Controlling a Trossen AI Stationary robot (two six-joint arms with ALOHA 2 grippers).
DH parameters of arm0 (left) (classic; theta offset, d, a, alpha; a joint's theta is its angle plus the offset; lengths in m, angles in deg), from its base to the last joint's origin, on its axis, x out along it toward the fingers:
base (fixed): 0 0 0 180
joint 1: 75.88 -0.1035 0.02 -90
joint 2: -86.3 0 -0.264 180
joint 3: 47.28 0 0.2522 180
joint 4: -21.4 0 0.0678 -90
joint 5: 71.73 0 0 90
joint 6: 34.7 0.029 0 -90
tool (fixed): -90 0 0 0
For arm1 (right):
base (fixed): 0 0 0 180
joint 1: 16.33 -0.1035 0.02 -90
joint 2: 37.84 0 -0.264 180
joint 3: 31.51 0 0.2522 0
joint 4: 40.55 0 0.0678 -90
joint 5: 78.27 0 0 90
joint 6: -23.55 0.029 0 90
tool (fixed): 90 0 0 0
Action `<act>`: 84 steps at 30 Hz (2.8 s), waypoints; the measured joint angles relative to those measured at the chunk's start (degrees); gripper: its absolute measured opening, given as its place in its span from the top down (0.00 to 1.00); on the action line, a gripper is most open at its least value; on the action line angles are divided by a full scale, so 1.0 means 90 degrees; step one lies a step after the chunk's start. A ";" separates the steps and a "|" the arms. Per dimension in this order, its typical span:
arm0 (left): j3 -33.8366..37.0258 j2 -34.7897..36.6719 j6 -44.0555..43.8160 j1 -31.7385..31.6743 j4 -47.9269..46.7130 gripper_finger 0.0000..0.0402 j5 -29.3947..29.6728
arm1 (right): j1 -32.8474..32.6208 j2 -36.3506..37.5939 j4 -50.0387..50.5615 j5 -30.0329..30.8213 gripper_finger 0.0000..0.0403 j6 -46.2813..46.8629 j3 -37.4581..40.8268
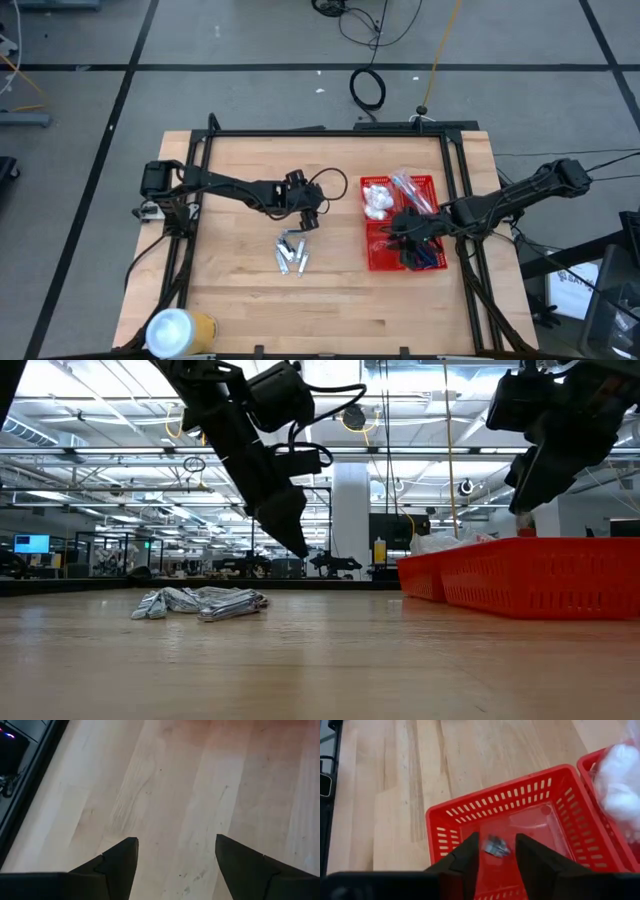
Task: Pick & Place Travel size toiletries
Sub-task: Put the nail cutter into the bottom left red bin
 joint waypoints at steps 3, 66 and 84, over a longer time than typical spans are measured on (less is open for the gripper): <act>0.0000 0.0000 0.0017 0.0000 -0.0012 0.36 -0.0005 | 0.0000 -0.0001 0.0047 0.0000 0.63 0.0000 0.0000; -0.0019 -0.0455 -0.0700 0.0583 -0.2771 0.64 -0.2178 | 0.0355 -0.0001 -0.3032 0.0024 0.56 -0.3047 0.0782; 0.0023 0.0630 0.0006 0.0573 -0.2459 0.93 -0.0967 | 0.0355 0.0206 -0.2959 0.0046 0.56 -0.2976 0.0782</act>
